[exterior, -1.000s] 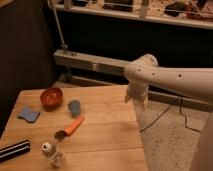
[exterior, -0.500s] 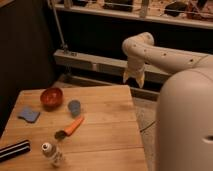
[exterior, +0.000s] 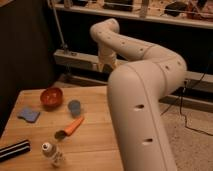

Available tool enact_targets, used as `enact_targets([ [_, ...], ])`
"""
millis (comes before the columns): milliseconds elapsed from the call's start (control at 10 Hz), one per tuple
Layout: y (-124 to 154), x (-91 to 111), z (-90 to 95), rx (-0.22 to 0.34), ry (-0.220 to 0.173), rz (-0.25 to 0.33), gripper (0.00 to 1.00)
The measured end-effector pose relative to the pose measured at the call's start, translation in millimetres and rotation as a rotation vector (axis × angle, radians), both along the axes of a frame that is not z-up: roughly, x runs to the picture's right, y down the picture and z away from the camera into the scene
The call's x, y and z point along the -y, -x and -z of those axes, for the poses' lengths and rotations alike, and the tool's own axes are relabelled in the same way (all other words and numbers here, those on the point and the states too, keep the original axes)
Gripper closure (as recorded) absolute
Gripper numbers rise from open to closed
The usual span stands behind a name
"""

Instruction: Move the arm in a circular motion

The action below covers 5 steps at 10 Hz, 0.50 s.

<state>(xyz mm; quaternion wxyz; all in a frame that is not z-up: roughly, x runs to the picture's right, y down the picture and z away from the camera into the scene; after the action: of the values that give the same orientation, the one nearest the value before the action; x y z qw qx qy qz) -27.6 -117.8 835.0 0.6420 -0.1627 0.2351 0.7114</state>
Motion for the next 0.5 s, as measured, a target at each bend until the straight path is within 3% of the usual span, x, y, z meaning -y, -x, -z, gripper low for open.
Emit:
enact_targets([
  [200,69,-10,-0.8,0.092,0.020,0.128,0.35],
  [500,144,-44,24.8,0.238,0.045,0.311,0.35],
])
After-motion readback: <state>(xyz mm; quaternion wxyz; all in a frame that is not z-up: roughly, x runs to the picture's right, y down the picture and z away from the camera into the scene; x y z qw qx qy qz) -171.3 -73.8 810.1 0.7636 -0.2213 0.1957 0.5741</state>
